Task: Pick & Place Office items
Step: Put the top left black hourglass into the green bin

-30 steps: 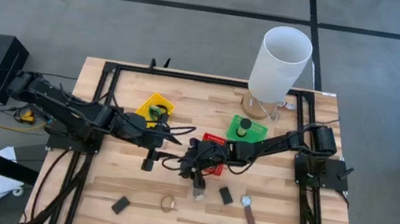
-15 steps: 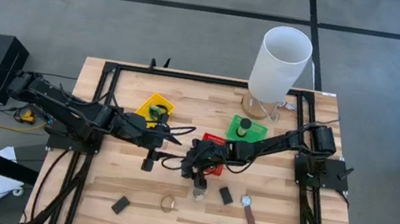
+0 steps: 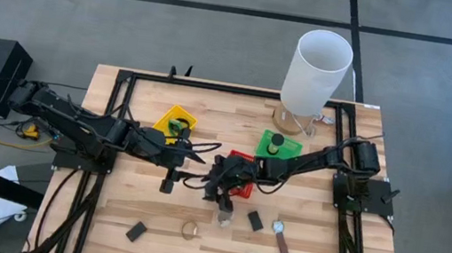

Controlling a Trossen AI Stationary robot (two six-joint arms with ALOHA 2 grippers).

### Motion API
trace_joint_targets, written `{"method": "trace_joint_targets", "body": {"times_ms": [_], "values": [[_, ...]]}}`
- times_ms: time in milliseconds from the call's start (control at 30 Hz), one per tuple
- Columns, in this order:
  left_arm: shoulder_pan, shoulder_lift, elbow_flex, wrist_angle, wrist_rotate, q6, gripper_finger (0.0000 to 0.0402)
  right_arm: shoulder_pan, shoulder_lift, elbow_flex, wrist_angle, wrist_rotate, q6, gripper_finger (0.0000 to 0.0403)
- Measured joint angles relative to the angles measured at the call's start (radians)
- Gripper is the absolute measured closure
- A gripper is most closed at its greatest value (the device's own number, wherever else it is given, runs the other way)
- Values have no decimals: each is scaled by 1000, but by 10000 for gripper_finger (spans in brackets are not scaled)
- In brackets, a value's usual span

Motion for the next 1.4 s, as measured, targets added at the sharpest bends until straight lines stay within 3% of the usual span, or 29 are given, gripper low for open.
{"method": "trace_joint_targets", "body": {"times_ms": [533,1400], "values": [[0,0,0,-1,-2,0,220,-15,81,5,30,3,-1,117],[0,0,0,-1,0,3,220,-16,78,6,52,4,1,122]]}}
